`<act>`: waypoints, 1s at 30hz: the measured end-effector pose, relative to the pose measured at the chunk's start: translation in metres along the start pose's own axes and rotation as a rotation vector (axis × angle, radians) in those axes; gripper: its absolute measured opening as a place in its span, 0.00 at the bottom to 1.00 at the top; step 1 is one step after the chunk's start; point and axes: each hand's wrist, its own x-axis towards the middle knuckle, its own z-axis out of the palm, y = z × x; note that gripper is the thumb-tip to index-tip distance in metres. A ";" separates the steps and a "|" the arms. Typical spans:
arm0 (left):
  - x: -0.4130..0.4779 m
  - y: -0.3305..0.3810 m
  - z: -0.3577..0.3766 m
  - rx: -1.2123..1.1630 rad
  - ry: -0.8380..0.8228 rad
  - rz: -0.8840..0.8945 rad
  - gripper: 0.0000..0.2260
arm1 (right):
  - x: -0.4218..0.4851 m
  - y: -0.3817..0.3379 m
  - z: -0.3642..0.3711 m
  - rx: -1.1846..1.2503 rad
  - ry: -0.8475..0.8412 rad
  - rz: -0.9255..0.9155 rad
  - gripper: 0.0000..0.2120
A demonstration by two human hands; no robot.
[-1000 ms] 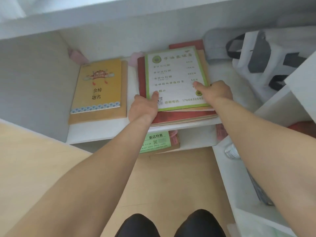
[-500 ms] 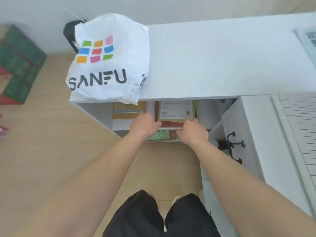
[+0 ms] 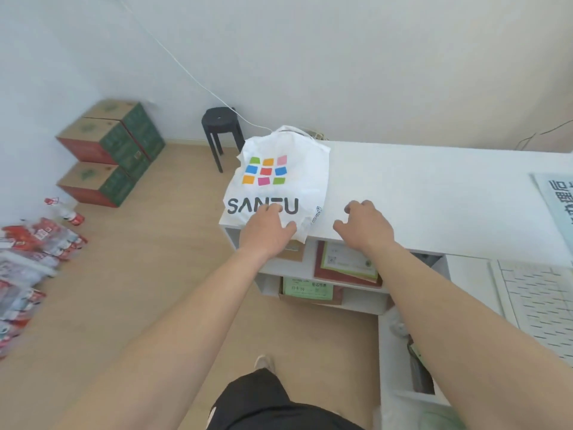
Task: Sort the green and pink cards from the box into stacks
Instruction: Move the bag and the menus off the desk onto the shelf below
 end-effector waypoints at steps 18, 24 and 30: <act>0.187 -0.121 -0.022 -0.275 -0.188 -0.277 0.45 | 0.153 -0.106 0.065 0.382 -0.238 0.467 0.54; 0.194 -0.112 0.000 -0.446 -0.261 -0.217 0.33 | 0.169 -0.122 0.095 0.460 -0.203 0.482 0.50; 0.183 -0.117 0.016 -0.599 -0.223 -0.173 0.17 | 0.160 -0.119 0.101 0.464 -0.132 0.398 0.39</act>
